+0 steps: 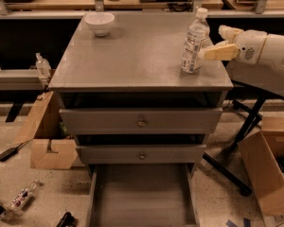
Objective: Place blue plastic bottle into bottom drawer
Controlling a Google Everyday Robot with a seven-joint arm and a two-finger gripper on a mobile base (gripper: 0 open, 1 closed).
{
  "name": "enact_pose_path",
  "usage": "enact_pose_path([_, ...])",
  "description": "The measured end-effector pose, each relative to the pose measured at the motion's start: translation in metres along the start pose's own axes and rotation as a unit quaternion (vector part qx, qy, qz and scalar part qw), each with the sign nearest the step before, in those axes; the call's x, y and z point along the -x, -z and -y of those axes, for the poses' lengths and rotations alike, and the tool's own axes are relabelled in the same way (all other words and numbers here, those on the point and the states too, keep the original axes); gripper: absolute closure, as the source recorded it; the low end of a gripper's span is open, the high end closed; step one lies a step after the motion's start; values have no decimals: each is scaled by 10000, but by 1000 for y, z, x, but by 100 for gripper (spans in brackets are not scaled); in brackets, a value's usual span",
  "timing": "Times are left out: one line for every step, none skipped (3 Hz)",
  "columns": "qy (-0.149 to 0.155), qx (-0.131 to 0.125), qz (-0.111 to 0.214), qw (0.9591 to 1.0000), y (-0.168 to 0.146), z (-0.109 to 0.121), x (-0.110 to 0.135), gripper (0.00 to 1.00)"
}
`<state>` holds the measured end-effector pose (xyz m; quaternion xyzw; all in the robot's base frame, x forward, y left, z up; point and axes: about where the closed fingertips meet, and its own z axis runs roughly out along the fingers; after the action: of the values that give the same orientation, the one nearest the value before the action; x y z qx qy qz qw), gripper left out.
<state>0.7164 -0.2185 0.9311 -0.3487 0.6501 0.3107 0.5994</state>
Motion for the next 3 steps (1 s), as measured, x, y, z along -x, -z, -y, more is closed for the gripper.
enact_pose_path([236,104,82,9996,-14,6,-6,0])
enact_pose_path([497,153,55,9986,-27,12,-7,0])
enact_pose_path([625,109,9,9980,-38,17,-9,0])
